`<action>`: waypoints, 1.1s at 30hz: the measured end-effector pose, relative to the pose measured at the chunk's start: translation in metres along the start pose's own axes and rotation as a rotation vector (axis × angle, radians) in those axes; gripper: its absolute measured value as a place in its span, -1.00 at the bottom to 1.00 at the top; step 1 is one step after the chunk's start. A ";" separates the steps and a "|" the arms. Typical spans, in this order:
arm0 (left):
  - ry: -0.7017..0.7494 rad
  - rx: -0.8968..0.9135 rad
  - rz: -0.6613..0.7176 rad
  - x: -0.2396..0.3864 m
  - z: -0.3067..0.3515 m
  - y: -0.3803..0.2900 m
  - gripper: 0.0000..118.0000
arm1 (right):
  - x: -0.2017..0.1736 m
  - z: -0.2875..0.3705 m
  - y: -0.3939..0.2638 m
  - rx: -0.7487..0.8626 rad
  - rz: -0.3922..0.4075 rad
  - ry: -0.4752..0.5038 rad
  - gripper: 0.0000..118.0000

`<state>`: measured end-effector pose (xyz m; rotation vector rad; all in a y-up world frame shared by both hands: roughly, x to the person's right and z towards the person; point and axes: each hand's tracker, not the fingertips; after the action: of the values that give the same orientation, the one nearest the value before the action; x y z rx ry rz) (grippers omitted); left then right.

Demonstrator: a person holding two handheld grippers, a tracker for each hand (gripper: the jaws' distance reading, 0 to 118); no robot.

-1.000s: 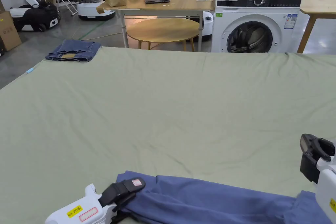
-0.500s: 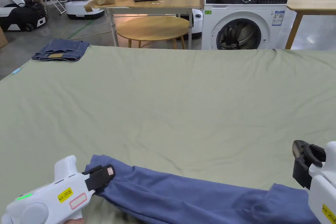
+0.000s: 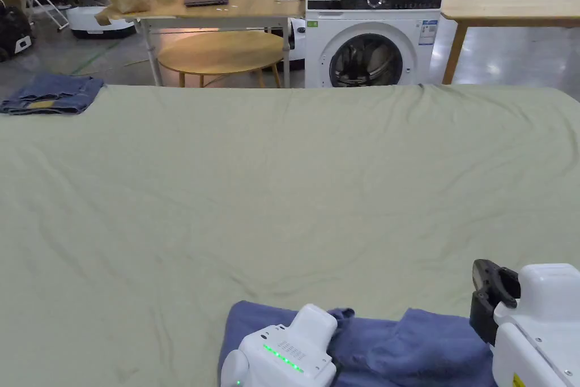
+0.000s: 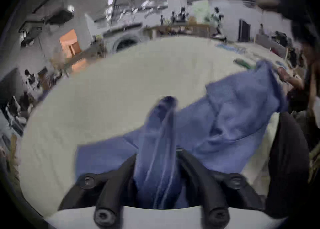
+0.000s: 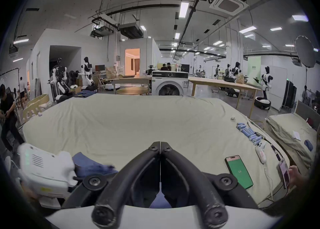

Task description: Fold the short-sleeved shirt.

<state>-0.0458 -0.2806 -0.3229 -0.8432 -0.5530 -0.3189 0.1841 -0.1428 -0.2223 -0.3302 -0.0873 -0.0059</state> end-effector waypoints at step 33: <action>-0.317 0.204 0.521 -0.042 0.061 0.003 -0.94 | 0.019 -0.004 -0.010 -0.046 -0.075 0.050 -1.00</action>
<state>-0.0991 -0.2294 -0.3164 -0.8115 -0.6242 0.3483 0.2030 -0.1533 -0.2209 -0.3721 -0.0497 -0.0908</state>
